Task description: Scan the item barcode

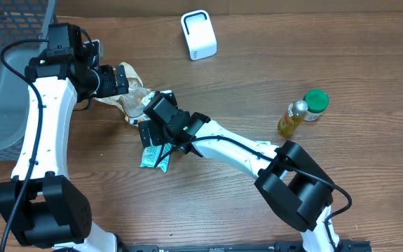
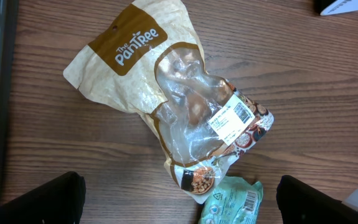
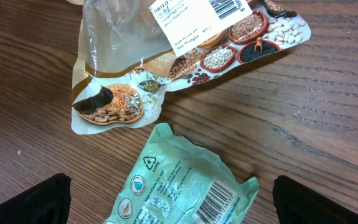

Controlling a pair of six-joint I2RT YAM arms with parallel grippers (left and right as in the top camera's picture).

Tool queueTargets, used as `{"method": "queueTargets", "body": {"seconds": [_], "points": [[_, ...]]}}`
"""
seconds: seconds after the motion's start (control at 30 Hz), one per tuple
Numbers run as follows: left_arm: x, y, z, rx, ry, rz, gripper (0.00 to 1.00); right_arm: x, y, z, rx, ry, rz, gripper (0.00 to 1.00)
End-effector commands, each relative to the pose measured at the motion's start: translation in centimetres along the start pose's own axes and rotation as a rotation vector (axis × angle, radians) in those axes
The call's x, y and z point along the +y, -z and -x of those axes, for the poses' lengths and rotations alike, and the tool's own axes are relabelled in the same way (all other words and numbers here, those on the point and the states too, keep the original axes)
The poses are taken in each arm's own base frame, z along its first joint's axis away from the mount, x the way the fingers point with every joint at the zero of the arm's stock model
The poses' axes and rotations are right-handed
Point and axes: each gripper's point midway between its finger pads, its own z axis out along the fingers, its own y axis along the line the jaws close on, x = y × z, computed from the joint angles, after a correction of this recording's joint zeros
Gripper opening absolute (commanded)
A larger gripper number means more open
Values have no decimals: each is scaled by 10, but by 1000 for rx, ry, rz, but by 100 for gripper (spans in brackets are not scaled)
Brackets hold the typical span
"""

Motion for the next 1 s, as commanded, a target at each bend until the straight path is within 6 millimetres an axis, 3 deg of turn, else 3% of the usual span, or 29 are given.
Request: {"method": "queueTargets", "body": {"seconds": [0.0, 0.2, 0.53, 0.97], "points": [[-5, 2, 1, -7, -37, -14, 100, -6, -3, 0, -5, -2, -22, 100], [-5, 2, 1, -7, -38, -14, 99, -9, -4, 1, -13, -2, -39, 100], [-5, 2, 1, -7, -37, -15, 100, -17, -23, -11, 18, 0, -59, 100], [-5, 2, 1, -7, -38, -14, 100, -16, -23, -13, 24, 0, -54, 100]]}}
